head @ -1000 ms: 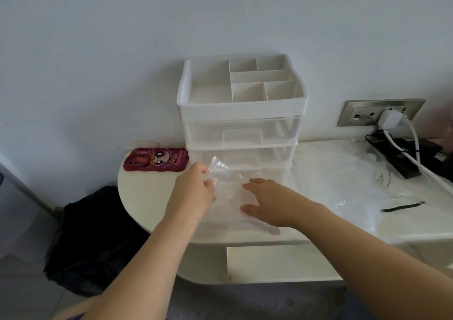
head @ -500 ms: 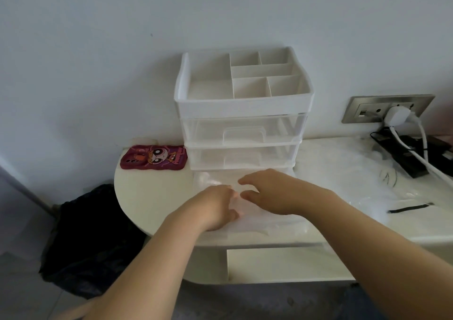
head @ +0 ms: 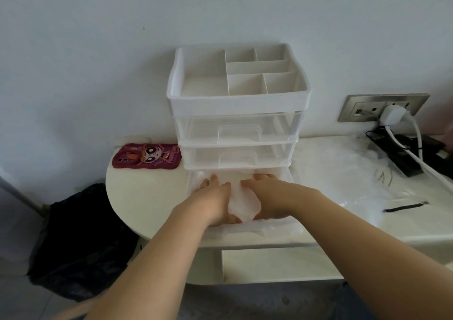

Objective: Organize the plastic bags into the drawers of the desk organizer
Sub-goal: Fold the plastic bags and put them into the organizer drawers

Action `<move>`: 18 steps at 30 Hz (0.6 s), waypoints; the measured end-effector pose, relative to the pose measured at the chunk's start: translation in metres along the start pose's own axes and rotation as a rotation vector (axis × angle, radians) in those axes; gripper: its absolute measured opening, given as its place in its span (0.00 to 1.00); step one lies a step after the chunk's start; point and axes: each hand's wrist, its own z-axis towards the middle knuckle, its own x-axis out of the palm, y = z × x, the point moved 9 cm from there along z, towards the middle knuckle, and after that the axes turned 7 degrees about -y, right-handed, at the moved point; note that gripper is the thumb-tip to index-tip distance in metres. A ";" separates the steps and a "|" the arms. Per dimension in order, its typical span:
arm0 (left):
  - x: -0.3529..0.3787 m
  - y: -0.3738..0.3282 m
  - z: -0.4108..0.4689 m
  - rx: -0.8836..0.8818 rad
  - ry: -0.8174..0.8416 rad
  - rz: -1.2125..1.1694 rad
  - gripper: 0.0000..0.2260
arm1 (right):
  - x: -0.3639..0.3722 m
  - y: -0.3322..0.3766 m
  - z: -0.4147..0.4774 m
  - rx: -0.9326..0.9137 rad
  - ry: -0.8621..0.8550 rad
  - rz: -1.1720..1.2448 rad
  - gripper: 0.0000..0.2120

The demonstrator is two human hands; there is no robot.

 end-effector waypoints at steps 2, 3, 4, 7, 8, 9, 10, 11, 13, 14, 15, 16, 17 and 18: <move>0.000 0.003 -0.001 -0.009 0.002 0.025 0.38 | -0.002 -0.002 -0.003 0.009 0.003 0.016 0.37; -0.001 0.003 -0.001 -0.013 0.001 0.034 0.37 | -0.003 -0.002 -0.005 0.012 0.004 0.017 0.37; -0.002 0.002 -0.002 -0.020 0.000 0.040 0.36 | -0.006 -0.001 -0.008 0.006 -0.007 -0.001 0.36; -0.006 0.002 -0.004 -0.053 0.016 0.087 0.34 | -0.027 0.005 -0.021 -0.056 -0.159 -0.074 0.30; -0.008 0.001 -0.005 -0.056 0.026 0.100 0.33 | -0.037 0.007 -0.026 -0.070 -0.229 -0.059 0.27; -0.009 -0.001 -0.006 -0.051 0.032 0.098 0.31 | -0.046 0.007 -0.032 -0.073 -0.292 -0.027 0.24; -0.010 -0.003 -0.008 -0.033 0.025 0.073 0.29 | -0.054 0.006 -0.039 -0.067 -0.338 0.013 0.21; -0.013 -0.005 -0.010 -0.019 0.007 0.020 0.29 | -0.061 0.003 -0.045 -0.053 -0.363 0.046 0.18; -0.019 -0.009 -0.018 0.024 -0.049 -0.079 0.30 | -0.068 -0.008 -0.057 -0.001 -0.383 0.097 0.15; -0.022 -0.013 -0.022 0.066 -0.088 -0.106 0.30 | -0.071 -0.017 -0.063 0.038 -0.391 0.130 0.14; -0.024 -0.017 -0.026 0.106 -0.125 -0.126 0.28 | -0.074 -0.027 -0.069 0.080 -0.400 0.158 0.13; -0.026 -0.021 -0.029 0.145 -0.161 -0.145 0.25 | -0.076 -0.038 -0.076 0.120 -0.406 0.171 0.12; -0.027 -0.026 -0.032 0.182 -0.189 -0.172 0.22 | -0.076 -0.050 -0.083 0.161 -0.398 0.168 0.11; -0.029 -0.031 -0.035 0.210 -0.213 -0.204 0.19 | -0.075 -0.063 -0.091 0.203 -0.373 0.160 0.10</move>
